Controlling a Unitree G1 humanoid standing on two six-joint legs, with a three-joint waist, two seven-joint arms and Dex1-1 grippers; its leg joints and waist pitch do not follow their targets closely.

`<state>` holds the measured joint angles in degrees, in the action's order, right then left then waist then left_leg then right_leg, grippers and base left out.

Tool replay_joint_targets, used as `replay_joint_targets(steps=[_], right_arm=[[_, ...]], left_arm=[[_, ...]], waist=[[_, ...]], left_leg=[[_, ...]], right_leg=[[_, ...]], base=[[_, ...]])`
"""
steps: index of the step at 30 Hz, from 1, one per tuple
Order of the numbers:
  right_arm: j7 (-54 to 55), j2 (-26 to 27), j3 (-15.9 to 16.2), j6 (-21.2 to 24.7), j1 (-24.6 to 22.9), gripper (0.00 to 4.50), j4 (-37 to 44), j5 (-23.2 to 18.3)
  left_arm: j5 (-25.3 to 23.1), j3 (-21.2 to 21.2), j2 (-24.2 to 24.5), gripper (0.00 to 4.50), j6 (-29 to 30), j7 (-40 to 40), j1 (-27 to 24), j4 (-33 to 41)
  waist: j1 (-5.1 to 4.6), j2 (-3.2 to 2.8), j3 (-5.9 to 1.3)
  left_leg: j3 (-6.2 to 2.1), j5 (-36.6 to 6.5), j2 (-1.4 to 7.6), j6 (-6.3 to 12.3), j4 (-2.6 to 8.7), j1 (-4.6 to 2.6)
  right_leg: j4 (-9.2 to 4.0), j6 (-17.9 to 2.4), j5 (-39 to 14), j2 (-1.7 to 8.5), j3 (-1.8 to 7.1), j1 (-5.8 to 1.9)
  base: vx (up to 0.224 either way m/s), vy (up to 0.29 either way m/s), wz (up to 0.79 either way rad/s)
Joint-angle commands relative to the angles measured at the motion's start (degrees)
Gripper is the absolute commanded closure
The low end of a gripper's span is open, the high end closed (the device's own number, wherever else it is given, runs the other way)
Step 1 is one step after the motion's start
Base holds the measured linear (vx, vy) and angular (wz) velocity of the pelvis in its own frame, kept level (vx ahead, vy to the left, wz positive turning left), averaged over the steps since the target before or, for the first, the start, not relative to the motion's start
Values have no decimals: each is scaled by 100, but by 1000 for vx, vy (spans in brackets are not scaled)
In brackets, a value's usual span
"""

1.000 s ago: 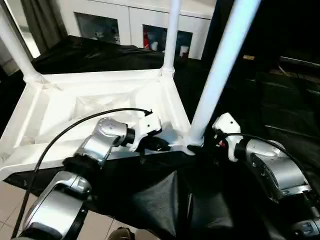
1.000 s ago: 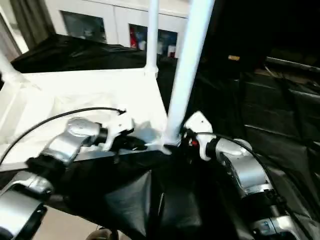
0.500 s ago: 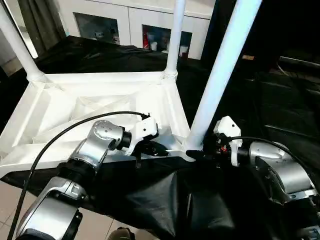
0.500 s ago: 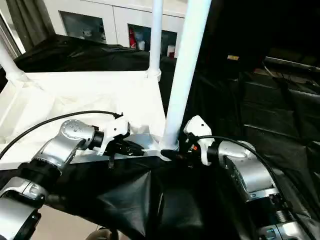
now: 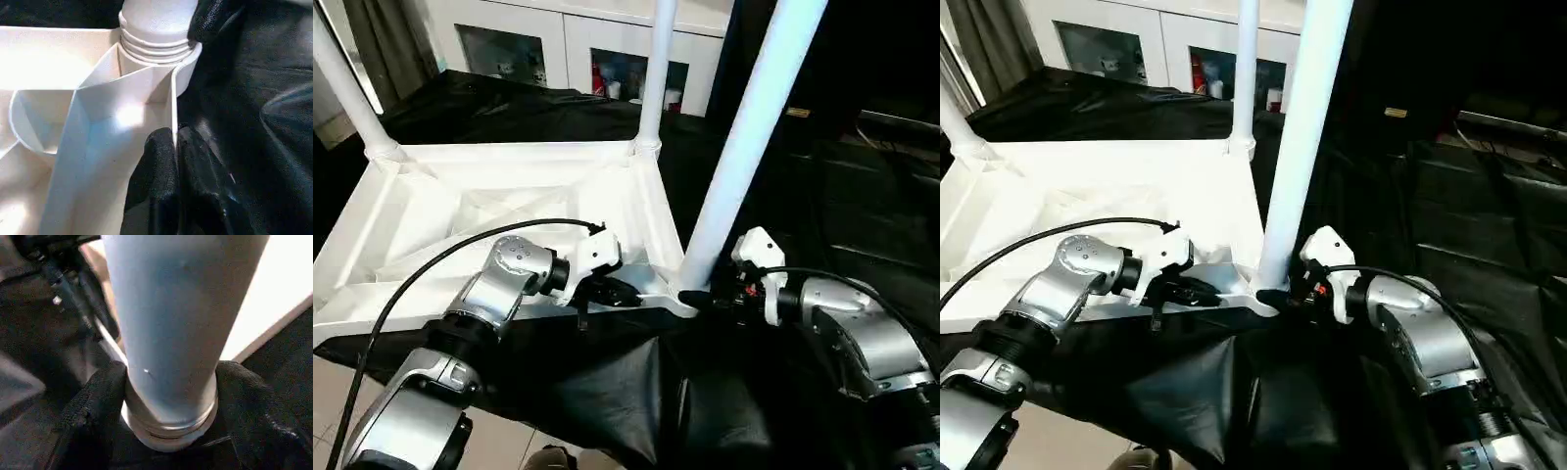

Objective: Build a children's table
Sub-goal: Rotate leg to tighten

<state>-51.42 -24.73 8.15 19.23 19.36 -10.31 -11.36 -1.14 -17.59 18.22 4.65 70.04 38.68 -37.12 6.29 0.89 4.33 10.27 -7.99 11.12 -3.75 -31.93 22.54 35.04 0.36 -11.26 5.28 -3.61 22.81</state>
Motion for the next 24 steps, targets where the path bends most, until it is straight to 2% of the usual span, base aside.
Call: replay_joint_targets(steps=[1, 2, 4, 5, 6, 7, 8, 10, 11, 13, 16, 20, 21, 22, 23, 24], right_arm=[[587, 234, -6, 21, -59, 191, -323, 214], [803, 330, -42, 25, -45, 191, -415, 270], [1419, 586, -140, 41, 11, 191, -609, 424], [2091, 921, -330, 158, 94, 191, -759, 463], [2091, 921, -330, 158, 94, 191, -759, 463], [2638, 1220, -490, 282, 171, 191, -878, 469], [3170, 1517, -627, 377, 254, 191, -996, 483], [3466, 1684, -697, 425, 303, 191, -1063, 495], [3701, 1901, -731, 400, 377, 191, -1157, 480], [3977, 2207, -630, 192, 485, 191, -1288, 583], [4051, 2299, -605, 107, 512, 191, -1329, 607], [4093, 2384, -678, -86, 545, 191, -1339, 565], [4068, 2388, -759, -173, 559, 157, -1295, 513], [4068, 2388, -759, -173, 559, 136, -1295, 513], [3956, 2346, -810, -234, 570, 120, -1240, 459], [3825, 2252, -826, -273, 568, 117, -1169, 436]], left_arm=[[-132, 125, -219, 450, 69, -678, 126, -272], [-188, 134, -270, 450, 84, -859, 170, -350], [-302, 153, -415, 450, 210, -1299, 291, -534], [-389, 194, -596, 450, 374, -1793, 425, -719], [-389, 194, -596, 450, 374, -1793, 425, -719], [-425, 241, -779, 450, 541, -2189, 535, -842], [-463, 277, -969, 450, 670, -2573, 643, -952], [-482, 296, -1080, 450, 739, -2789, 704, -1010], [-513, 278, -1224, 450, 754, -2999, 782, -1113], [-584, 234, -1469, 450, 704, -3259, 912, -1323], [-604, 222, -1541, 450, 672, -3329, 953, -1400], [-618, 200, -1585, 450, 563, -3293, 976, -1467], [-613, 187, -1575, 450, 484, -3218, 962, -1469], [-613, 187, -1575, 450, 484, -3218, 962, -1469], [-585, 189, -1559, 450, 464, -3134, 941, -1459], [-558, 175, -1515, 450, 371, -2986, 908, -1424]], waist=[[-10, 47, -351], [-15, 35, -343], [-21, 57, -345], [-37, 52, -325], [-47, 45, -312], [-64, 55, -323], [-61, 24, -325], [-69, 38, -322], [-76, 18, -325], [-61, 7, -347], [-56, 12, -344], [-39, 11, -357], [-41, 34, -354], [-34, 23, -351], [-29, 41, -353], [-28, 33, -352]], left_leg=[[-36, -1383, 202, 262, 325, -142], [-42, -1508, 204, 187, 336, -151], [-56, -1608, 200, 89, 351, -155], [-51, -1722, 196, 49, 360, -163], [-52, -1804, 198, 6, 372, -175], [-73, -1939, 188, -51, 382, -178], [-80, -1988, 189, -98, 386, -191], [-87, -2086, 186, -129, 392, -209], [-81, -2110, 185, -123, 394, -201], [-101, -2044, 186, -156, 400, -186], [-80, -1984, 177, -118, 402, -178], [-75, -1897, 179, -44, 397, -166], [-76, -1879, 178, -36, 401, -157], [-74, -1886, 178, -22, 400, -158], [-76, -1854, 179, -4, 402, -152], [-77, -1853, 180, -1, 404, -153]], right_leg=[[-439, -1333, -961, 320, 235, -231], [-464, -1295, -1159, 332, 238, -218], [-478, -1184, -1412, 340, 233, -223], [-509, -1127, -1602, 334, 238, -197], [-524, -1100, -1746, 336, 243, -177], [-546, -1007, -2028, 349, 231, -192], [-557, -973, -2134, 351, 239, -168], [-595, -903, -2286, 354, 241, -151], [-605, -888, -2245, 356, 256, -132], [-594, -849, -2065, 350, 241, -158], [-571, -871, -1678, 323, 251, -167], [-556, -884, -1531, 333, 253, -188], [-555, -882, -1530, 330, 248, -196], [-560, -876, -1577, 334, 250, -193], [-557, -864, -1606, 339, 248, -204], [-559, -857, -1624, 336, 248, -199]], base=[[0, 0, 0], [0, 0, 0], [0, 0, 0], [0, 0, 0], [0, 0, 0], [0, 0, 0], [0, 0, 0], [0, 0, 0], [0, 0, 0], [0, 0, 0], [0, 0, 0], [0, 0, 0], [0, 0, 0], [0, 0, 0], [0, 0, 0], [0, 0, 0]])
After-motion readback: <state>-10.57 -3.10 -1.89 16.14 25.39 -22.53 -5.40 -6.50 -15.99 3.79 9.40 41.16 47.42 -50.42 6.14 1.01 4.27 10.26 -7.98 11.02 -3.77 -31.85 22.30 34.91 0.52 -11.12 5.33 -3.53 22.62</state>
